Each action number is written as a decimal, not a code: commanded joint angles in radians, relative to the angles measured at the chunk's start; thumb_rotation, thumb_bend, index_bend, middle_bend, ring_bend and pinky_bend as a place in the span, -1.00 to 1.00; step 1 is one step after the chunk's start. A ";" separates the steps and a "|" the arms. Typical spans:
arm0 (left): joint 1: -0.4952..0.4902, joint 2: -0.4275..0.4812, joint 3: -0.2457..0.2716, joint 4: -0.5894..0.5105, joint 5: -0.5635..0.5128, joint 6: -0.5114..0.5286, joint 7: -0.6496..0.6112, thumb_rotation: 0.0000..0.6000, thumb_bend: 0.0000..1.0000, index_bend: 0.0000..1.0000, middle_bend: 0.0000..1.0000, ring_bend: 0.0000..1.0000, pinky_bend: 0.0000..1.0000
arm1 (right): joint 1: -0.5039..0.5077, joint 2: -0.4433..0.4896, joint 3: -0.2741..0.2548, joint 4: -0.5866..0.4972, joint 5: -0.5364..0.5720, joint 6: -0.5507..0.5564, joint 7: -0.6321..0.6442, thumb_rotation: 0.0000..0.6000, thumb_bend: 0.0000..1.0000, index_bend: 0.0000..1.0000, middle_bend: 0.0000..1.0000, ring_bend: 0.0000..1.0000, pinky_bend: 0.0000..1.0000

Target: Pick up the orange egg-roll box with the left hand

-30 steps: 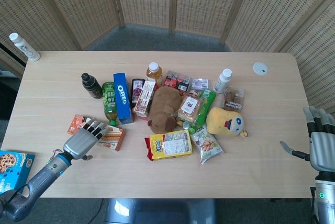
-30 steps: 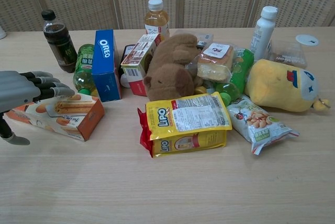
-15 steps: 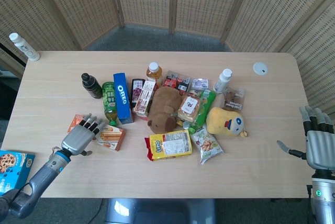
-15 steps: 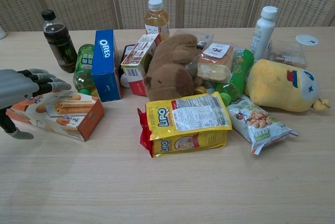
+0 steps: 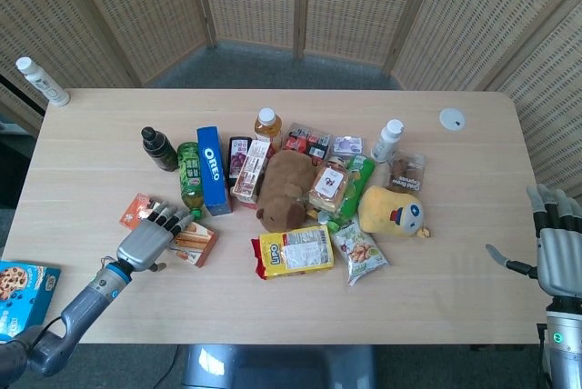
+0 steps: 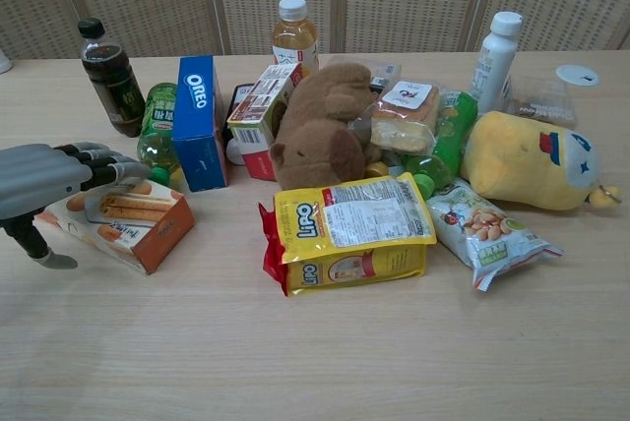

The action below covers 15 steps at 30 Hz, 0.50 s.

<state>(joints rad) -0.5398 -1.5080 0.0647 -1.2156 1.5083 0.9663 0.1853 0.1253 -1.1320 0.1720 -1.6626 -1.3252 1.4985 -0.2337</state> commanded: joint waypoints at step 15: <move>-0.003 -0.039 -0.036 0.026 -0.026 0.004 -0.119 1.00 -0.52 0.11 0.21 0.70 0.76 | 0.007 -0.009 0.006 -0.001 0.005 -0.004 -0.013 0.17 -1.00 -1.00 -0.95 -0.90 -1.00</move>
<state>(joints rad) -0.5413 -1.5459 0.0330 -1.1918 1.4834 0.9680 0.0717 0.1323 -1.1408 0.1776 -1.6631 -1.3206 1.4947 -0.2465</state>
